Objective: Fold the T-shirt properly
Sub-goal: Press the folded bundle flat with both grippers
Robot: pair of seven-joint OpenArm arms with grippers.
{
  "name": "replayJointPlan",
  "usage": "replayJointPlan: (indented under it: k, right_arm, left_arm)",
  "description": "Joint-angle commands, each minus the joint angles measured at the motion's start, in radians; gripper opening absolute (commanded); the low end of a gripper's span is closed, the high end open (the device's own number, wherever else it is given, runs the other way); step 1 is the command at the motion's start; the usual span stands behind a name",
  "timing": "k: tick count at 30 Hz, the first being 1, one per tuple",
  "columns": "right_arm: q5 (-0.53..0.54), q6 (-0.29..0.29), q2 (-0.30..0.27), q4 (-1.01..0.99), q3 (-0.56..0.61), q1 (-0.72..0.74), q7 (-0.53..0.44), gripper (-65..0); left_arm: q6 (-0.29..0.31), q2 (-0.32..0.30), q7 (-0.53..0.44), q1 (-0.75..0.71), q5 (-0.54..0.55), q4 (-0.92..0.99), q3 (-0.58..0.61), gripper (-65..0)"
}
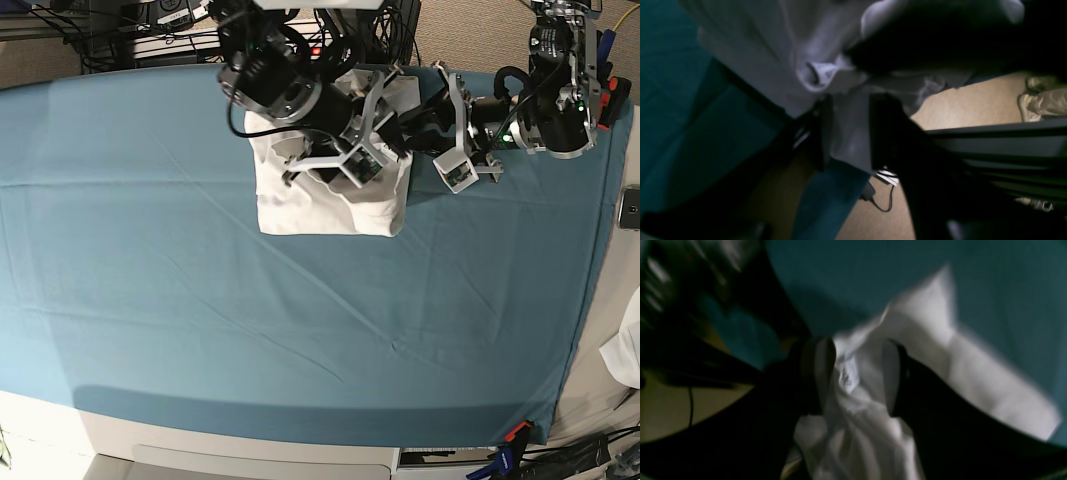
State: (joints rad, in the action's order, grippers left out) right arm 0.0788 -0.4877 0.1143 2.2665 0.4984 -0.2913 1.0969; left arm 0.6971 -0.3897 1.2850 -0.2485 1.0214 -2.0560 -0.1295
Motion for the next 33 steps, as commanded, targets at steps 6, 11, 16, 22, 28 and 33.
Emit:
replayJointPlan:
  k: [6,11,16,22,28,33]
  right_arm:
    - [0.033,-0.012,0.008,0.090,0.005,-0.006,-0.051,-38.9]
    - [-0.153,0.105,0.008,0.090,0.000,-0.019,-0.057,-61.8]
    - [-0.241,0.224,0.008,0.090,-0.106,-0.019,-0.102,-65.0]
    - [-0.188,0.286,0.008,0.090,-0.369,-0.019,-0.119,-65.0]
    - [-0.016,0.283,0.007,0.090,-0.574,-0.047,-0.127,-65.0]
    - [0.042,0.243,0.008,-0.048,-0.612,-0.034,-0.141,-65.0]
  left_arm:
    - [0.001,-0.013,-0.026,-0.001,0.026,-0.019,-0.005,-45.7]
    - [0.001,-0.019,-0.029,-0.001,0.093,-0.021,-0.006,-59.6]
    - [0.001,-0.018,-0.029,-0.001,0.174,-0.056,-0.007,-65.0]
    - [0.001,-0.018,-0.037,-0.001,0.271,-0.197,-0.006,-65.0]
    - [0.001,-0.006,-0.147,-0.003,0.188,-0.288,0.004,-65.0]
    - [-0.059,0.039,-0.267,0.006,-0.046,-0.280,0.118,-65.0]
